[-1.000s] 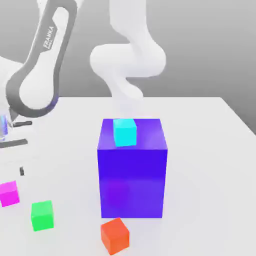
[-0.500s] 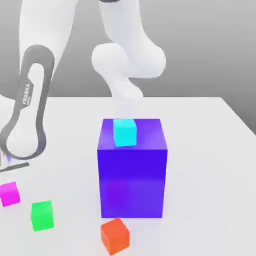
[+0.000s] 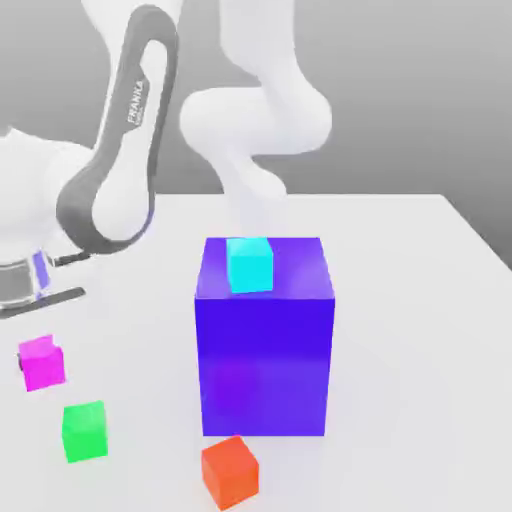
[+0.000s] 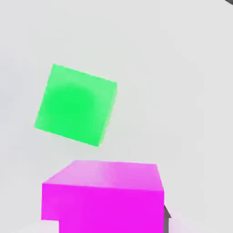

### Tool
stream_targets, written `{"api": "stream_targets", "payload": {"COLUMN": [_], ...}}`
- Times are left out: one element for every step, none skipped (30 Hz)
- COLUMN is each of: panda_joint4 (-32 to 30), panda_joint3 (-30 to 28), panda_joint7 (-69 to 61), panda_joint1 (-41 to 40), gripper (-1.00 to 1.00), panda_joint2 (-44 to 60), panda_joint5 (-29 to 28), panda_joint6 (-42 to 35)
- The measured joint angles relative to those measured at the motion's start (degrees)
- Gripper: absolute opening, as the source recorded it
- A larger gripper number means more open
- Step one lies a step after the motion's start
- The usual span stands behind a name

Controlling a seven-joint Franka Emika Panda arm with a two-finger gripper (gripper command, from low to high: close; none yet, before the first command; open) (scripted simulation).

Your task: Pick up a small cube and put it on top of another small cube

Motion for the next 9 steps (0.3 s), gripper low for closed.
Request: {"api": "stream_targets", "payload": {"panda_joint4": [-0.2, -0.3, -0.2, 0.0, 0.2, 0.4, 0.6, 0.6, 0.6], "panda_joint3": [0.4, 1.1, 2.2, 3.6, 5.3, 7.1, 8.6, 8.6, 8.6], "panda_joint7": [1.3, 0.9, -0.4, -2.1, -4.0, -5.9, -7.3, -7.3, -7.3], "panda_joint1": [1.0, 1.2, 0.9, 0.1, -1.0, -2.3, -3.4, -3.4, -3.4], "gripper": [-1.00, -1.00, -1.00, -1.00, -1.00, -1.00, 1.00, 1.00, 1.00], "panda_joint2": [-0.6, 0.1, 1.6, 3.5, 5.5, 7.5, 9.0, 9.0, 9.0], "panda_joint5": [-1.3, -0.4, 1.5, 3.9, 6.5, 9.2, 11.1, 11.1, 11.1], "panda_joint6": [0.0, 0.8, 2.0, 3.4, 4.8, 6.3, 7.4, 7.4, 7.4]}}
